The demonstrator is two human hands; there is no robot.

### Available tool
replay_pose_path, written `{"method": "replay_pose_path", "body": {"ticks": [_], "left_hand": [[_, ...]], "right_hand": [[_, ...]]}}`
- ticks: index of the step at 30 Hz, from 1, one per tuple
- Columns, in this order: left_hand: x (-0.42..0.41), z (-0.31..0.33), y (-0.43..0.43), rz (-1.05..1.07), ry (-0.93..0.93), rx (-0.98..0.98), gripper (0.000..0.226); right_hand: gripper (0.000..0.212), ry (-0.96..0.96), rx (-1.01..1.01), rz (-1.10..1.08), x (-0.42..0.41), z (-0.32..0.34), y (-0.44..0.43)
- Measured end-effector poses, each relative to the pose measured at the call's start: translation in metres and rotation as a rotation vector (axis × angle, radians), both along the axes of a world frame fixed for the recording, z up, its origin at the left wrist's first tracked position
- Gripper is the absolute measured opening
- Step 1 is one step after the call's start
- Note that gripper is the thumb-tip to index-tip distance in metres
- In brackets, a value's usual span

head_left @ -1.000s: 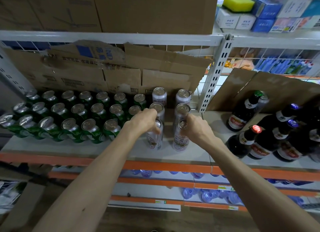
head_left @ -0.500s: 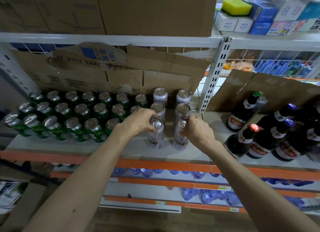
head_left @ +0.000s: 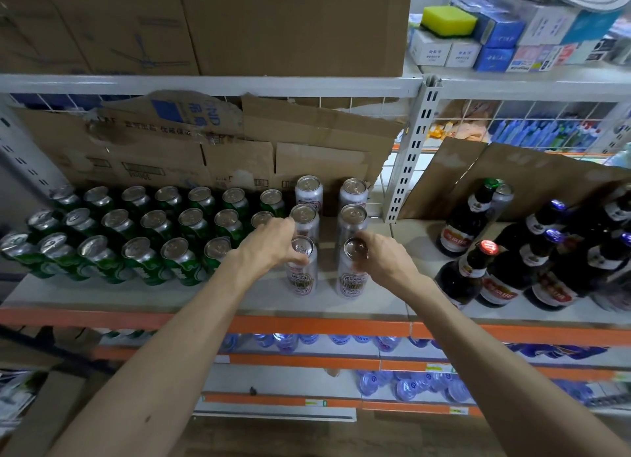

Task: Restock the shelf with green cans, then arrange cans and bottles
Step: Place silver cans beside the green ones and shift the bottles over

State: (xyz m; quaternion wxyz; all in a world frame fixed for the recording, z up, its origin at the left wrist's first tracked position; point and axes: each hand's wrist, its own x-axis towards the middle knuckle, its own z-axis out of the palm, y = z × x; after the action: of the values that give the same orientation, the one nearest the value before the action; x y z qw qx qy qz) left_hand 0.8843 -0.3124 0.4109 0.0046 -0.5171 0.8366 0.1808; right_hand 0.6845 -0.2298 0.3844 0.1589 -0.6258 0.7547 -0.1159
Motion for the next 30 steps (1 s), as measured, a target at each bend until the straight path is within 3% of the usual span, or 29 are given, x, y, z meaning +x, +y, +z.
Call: {"method": "replay_pose_path", "body": {"ticks": [10, 16, 30], "left_hand": [[0.006, -0.007, -0.004, -0.052, 0.091, 0.082, 0.068], [0.007, -0.005, -0.004, -0.057, 0.096, 0.052, 0.047], [0.008, -0.014, -0.005, -0.049, 0.142, 0.014, 0.051]], "right_hand": [[0.039, -0.004, 0.014, -0.039, 0.001, -0.006, -0.003], [0.044, -0.021, -0.021, -0.053, 0.000, -0.007, -0.002], [0.045, -0.036, -0.016, -0.065, 0.000, -0.010, -0.005]]}}
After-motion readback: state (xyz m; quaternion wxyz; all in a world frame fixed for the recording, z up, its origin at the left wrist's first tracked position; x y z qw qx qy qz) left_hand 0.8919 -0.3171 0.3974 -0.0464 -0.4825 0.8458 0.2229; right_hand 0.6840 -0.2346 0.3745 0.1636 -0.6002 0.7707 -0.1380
